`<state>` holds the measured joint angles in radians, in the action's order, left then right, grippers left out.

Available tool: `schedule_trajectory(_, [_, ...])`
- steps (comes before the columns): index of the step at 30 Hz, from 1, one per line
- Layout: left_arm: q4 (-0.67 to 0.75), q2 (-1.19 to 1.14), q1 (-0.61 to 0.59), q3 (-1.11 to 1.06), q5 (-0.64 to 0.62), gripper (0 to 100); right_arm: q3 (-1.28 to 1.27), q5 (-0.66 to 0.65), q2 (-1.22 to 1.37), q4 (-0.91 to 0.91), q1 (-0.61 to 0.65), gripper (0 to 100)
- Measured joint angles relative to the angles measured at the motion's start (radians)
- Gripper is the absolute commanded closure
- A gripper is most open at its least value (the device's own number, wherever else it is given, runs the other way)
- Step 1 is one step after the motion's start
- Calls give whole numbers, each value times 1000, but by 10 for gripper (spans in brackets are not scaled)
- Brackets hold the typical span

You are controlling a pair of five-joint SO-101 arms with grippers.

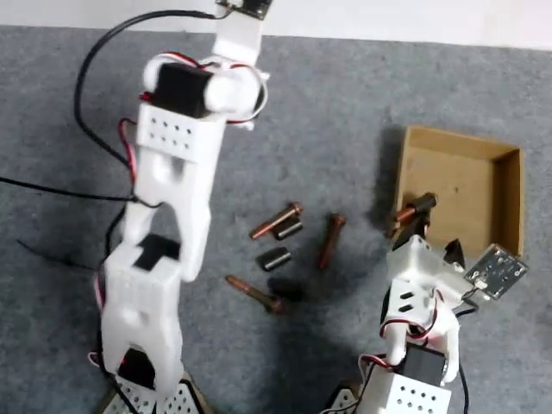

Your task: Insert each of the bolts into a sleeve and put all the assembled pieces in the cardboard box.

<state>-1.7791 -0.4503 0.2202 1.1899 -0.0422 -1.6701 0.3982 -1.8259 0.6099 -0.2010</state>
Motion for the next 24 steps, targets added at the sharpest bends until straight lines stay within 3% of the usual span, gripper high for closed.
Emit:
schedule_trajectory(8, [5, 430, -8, -563, 0, 973, 0, 0, 0, 0, 0, 754])
schedule_trajectory(12, [80, 640, -66, -865, 0, 973, 0, 0, 0, -6, 0, 754])
schedule_trajectory(18, [321, 1071, -144, -1387, 0, 969, 0, 0, 0, -6, 0, 754])
schedule_trajectory(24, [677, 1516, -147, -2015, 0, 969, 0, 0, 0, -6, 0, 754])
